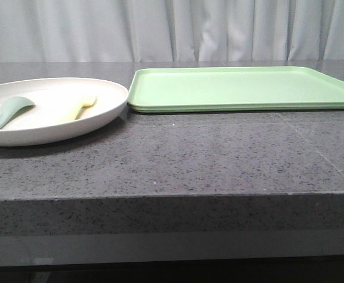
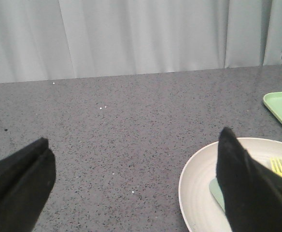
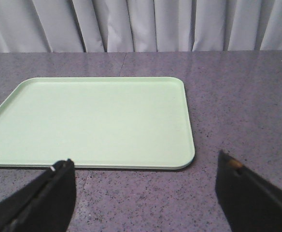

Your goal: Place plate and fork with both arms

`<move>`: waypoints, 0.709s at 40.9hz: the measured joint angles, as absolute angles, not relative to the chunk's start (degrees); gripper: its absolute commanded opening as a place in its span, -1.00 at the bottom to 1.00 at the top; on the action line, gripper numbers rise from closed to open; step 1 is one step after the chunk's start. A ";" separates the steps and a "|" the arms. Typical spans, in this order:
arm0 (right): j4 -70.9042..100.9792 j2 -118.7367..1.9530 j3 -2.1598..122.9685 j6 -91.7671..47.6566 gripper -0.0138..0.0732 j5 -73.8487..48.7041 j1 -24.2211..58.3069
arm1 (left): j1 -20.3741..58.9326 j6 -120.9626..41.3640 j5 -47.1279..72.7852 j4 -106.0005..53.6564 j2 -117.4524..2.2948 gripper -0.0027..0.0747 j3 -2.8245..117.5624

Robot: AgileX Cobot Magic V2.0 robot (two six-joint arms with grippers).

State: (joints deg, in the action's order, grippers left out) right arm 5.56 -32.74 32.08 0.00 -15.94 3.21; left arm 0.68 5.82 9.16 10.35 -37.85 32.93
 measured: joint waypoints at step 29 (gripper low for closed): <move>5.56 -32.74 32.08 0.00 0.74 -15.94 3.21 | 0.68 5.82 39.70 0.58 -73.12 0.75 57.88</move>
State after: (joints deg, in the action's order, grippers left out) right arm 5.56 -32.74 32.08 0.00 -15.94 3.21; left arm 0.68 5.82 39.70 0.58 -73.12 57.88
